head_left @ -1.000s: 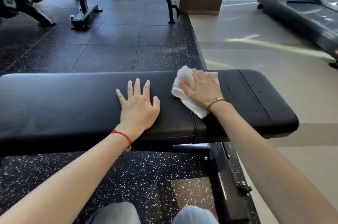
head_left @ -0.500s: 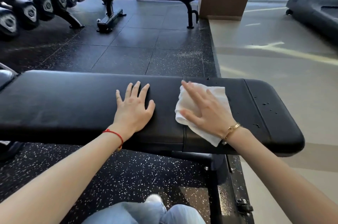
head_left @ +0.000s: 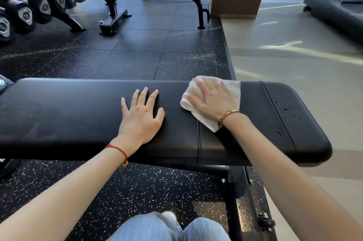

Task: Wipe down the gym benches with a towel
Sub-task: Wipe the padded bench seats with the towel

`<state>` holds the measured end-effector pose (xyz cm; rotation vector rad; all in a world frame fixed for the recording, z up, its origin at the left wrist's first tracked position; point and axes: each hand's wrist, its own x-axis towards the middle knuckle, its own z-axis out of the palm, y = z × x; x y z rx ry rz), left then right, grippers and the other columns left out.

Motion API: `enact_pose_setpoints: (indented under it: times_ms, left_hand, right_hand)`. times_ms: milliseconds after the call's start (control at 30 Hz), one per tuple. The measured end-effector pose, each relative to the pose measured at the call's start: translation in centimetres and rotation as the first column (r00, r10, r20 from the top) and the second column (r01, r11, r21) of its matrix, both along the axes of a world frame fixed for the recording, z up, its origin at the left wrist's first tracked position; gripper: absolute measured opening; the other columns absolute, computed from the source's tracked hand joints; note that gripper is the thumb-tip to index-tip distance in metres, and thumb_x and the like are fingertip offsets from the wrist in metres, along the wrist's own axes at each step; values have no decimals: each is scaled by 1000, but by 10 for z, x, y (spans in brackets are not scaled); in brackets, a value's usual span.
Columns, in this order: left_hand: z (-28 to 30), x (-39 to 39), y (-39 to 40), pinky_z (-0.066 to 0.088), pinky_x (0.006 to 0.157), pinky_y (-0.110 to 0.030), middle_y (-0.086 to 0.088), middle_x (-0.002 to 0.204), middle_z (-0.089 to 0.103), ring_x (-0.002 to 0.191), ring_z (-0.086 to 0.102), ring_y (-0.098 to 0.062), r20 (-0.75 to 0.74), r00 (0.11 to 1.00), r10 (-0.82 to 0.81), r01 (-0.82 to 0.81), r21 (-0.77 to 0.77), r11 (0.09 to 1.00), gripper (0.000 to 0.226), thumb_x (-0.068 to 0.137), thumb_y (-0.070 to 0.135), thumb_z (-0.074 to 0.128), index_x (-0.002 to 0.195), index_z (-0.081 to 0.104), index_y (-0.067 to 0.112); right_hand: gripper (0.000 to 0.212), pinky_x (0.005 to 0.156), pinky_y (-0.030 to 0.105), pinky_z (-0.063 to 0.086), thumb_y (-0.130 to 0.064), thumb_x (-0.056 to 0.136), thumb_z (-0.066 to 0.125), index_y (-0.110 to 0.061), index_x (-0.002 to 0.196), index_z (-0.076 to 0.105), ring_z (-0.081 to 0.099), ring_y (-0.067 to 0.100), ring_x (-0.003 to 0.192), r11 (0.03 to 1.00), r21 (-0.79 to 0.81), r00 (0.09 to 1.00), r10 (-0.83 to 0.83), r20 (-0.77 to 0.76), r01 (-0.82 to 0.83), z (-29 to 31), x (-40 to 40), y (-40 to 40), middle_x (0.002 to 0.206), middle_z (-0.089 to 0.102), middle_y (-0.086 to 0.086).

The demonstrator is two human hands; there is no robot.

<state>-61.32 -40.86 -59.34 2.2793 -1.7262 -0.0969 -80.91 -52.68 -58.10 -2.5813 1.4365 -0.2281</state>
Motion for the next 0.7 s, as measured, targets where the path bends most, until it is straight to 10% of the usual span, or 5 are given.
enact_pose_setpoints:
  times_ms: [200,467,700]
  left_hand:
    - [-1,3,2,-7,121,-53,0,165,10,152,-1,-18,1,1000,-1,1,-6,1000,59,100,46,31,156,16,32]
    - [1,0,1,-7,121,-54,0,165,10,152,-1,-19,-2,1000,-1,1,-2,1000,59,99,45,31,156,17,32]
    - [0,0,2,-5,121,-54,1,165,11,152,0,-18,0,1000,-1,1,-2,1000,59,100,46,32,156,18,32]
  right_hand:
    - [79,121,33,-2,-72,86,12,-36,156,20,11,15,152,990,-29,988,142,57,-140,-4,-50,62,164,21,-8]
    - [56,114,43,23,-53,101,33,-17,143,43,42,30,135,985,-31,985,-169,-30,168,9,-12,-36,144,50,14]
    - [80,122,38,6,-69,89,14,-26,155,25,19,17,150,980,-46,981,193,16,-192,5,-21,50,159,32,-5]
